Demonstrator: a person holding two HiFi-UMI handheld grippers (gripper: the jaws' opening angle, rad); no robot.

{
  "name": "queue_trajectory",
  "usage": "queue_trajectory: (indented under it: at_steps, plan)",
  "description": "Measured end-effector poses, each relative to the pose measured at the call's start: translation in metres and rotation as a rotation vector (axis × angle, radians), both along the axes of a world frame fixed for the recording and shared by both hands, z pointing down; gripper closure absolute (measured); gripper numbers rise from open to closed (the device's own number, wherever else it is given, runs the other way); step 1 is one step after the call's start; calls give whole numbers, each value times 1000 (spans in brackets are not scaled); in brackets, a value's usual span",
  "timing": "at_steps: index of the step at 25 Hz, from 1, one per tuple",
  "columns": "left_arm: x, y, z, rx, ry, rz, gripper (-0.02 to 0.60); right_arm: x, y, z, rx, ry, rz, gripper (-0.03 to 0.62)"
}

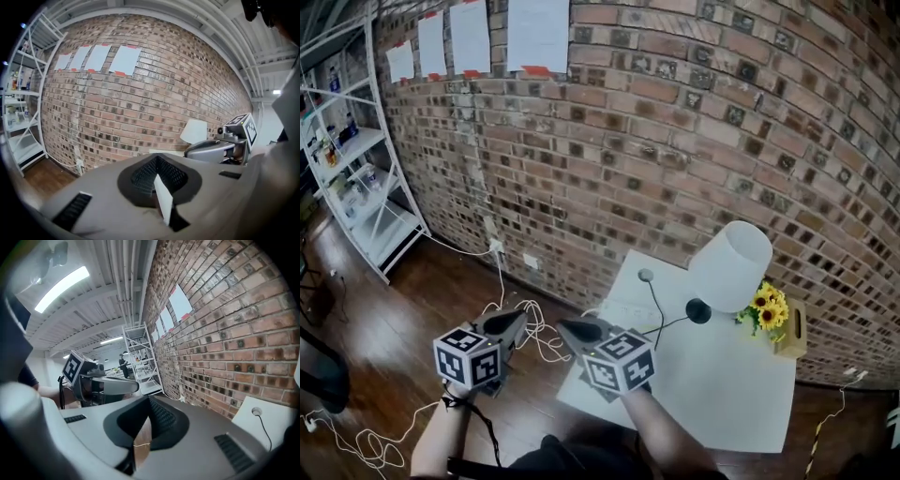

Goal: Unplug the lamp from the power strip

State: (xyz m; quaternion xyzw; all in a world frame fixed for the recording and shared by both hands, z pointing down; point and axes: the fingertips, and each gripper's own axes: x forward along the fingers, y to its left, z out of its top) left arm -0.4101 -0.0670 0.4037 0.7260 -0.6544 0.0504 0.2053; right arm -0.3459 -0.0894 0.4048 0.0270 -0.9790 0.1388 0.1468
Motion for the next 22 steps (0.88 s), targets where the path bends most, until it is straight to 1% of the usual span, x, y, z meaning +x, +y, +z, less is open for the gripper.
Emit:
queue_trajectory:
  at_steps: [4, 8, 10, 12, 15, 19, 22]
  plan:
    - [-16, 28, 0, 17, -1, -17, 572, -15, 29, -2, -5, -5, -9, 595]
    - [-34, 47, 4, 14, -56, -70, 571, -20, 53, 3, 9, 31, -27, 595]
    - [-38, 53, 6, 31, -59, -91, 571, -17, 61, 6, 14, 49, -20, 595]
    - [-34, 57, 10, 42, -37, -86, 571, -12, 66, 10, 16, 67, -5, 595]
    - [-27, 56, 13, 52, -28, -68, 571, -5, 68, 11, 20, 83, 19, 595]
    - [-12, 52, 12, 59, -6, -37, 571, 7, 65, 6, 31, 75, 51, 595]
    - [4, 46, 3, 70, -25, -17, 571, 23, 60, -1, 51, 62, 73, 595]
